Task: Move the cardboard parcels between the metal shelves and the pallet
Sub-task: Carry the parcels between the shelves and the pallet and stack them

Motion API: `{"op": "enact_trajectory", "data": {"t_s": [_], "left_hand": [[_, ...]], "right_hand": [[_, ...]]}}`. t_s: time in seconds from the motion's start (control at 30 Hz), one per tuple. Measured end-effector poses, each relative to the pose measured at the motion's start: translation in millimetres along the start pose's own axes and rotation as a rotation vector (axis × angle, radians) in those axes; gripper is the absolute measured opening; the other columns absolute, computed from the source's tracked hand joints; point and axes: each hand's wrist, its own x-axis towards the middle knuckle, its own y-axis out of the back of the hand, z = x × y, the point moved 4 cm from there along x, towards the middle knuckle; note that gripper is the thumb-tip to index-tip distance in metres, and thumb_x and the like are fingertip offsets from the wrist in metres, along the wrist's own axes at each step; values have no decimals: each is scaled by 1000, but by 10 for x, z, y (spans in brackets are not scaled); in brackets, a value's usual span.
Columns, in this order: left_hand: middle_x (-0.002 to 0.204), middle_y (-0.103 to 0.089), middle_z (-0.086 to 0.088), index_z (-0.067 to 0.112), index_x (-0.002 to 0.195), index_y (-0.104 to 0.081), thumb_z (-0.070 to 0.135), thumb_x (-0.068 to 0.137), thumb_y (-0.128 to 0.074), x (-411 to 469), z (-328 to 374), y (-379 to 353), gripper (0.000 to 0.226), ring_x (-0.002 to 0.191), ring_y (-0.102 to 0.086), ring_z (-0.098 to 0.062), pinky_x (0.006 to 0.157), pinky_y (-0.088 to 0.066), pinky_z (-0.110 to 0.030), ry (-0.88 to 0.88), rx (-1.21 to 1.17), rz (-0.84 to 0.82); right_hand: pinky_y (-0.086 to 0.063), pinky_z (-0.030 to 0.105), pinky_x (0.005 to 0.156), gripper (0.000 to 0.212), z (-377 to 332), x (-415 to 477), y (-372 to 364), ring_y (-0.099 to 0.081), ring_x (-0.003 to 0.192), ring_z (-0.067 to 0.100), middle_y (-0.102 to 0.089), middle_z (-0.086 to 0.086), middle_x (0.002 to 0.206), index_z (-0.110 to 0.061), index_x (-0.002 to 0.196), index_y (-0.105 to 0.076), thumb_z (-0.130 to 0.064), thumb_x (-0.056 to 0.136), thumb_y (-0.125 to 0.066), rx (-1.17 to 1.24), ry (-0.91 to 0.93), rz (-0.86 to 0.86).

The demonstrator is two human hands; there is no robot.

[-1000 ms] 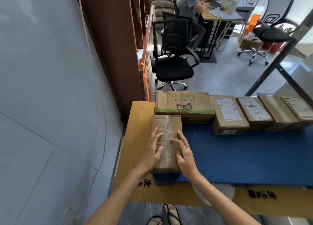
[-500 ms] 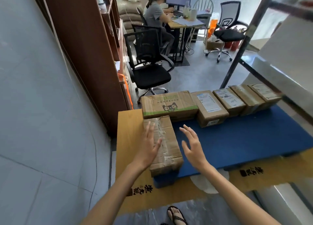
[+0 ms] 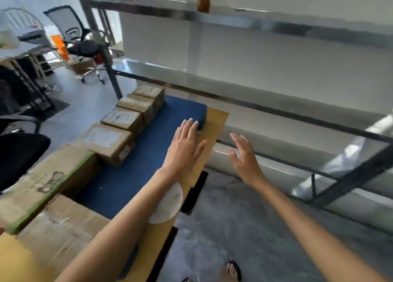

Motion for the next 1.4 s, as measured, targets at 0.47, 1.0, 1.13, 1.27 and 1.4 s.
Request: {"op": "enact_trajectory", "data": {"t_s": [0.47,1.0,1.13,1.27,1.4], "left_hand": [[161,-9,-9,11,153,-13,50,100,-33,528,3925,-1893,69,149,-3,-23,119,-3,-32,-651,-8,-304],[162,-7,-2,16,154,-11,55,96,-23,250,6948,-3495,71,149,1,-20,122,-5,-36,-884,-62,-424],[161,-11,-2,16,154,-11,53,99,-26,489,7365,-3854,69,149,-2,-20,120,-5,-34,-904,-86,-378],[162,-9,-2,16,154,-10,52,100,-27,843,7839,-4275,66,149,-1,-20,118,1,-32,-869,-58,-344],[162,-8,-1,17,153,-12,54,99,-24,1265,8360,-4774,66,149,1,-22,118,1,-35,-805,-47,-343]], "right_hand": [[-19,24,108,45,1916,-2550,3720,-36,130,30,-46,19,137,-2,138,-42,-19,97,-47,-290,-523,657],[-17,10,99,41,3339,-4373,5803,-34,132,16,-45,6,139,-12,139,-42,-21,99,-43,-313,-741,887],[-21,12,98,40,3787,-4157,6168,-39,129,17,-50,7,135,-12,137,-45,-20,99,-45,-303,-719,870],[-28,17,100,39,4288,-3777,6721,-41,127,17,-50,4,135,-14,137,-46,-22,99,-45,-286,-662,826],[-36,32,107,37,4881,-3372,7375,-43,128,17,-51,2,137,-17,134,-48,-24,98,-45,-260,-642,818]]}}
